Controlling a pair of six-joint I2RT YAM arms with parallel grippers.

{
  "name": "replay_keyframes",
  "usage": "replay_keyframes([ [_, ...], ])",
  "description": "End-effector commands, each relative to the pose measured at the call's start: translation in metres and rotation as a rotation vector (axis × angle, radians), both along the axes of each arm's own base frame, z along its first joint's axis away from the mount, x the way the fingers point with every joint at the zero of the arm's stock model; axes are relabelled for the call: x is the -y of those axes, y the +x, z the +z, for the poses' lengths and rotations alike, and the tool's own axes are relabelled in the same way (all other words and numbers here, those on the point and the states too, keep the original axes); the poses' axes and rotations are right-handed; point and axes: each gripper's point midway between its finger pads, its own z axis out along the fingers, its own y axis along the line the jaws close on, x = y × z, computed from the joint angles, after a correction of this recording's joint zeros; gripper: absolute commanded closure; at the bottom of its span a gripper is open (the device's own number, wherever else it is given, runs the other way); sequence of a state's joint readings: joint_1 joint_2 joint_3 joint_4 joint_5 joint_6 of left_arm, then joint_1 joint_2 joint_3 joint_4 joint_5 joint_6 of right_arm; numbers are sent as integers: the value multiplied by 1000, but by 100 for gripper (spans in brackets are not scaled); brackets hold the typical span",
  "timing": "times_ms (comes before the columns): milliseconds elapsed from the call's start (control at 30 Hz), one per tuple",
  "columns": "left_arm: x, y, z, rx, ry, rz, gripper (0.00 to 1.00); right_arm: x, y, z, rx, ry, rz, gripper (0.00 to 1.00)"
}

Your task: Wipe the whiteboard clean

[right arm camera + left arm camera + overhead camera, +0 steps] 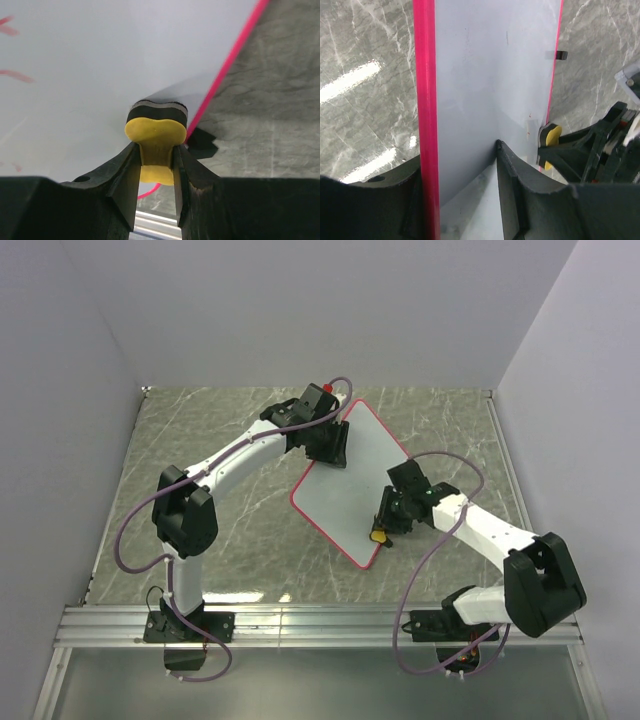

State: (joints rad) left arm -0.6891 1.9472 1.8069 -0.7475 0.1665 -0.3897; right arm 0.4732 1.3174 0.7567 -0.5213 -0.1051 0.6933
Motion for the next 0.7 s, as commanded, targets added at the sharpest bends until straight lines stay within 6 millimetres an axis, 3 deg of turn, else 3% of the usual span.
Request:
replay_keyframes([
  [0,12,-39,-29,-71,92,-131,100,-55,14,44,109,162,137,100],
  [233,12,-39,-29,-69,84,-123,100,-116,19,106,219,306,300,100],
  [400,14,-36,-25,-65,77,-124,100,-139,21,125,245,364,362,100],
  [500,15,-37,-23,-63,75,-125,100,-137,20,129,268,371,360,100],
  [667,14,-38,-26,-70,78,-127,100,-116,20,94,218,262,296,100],
])
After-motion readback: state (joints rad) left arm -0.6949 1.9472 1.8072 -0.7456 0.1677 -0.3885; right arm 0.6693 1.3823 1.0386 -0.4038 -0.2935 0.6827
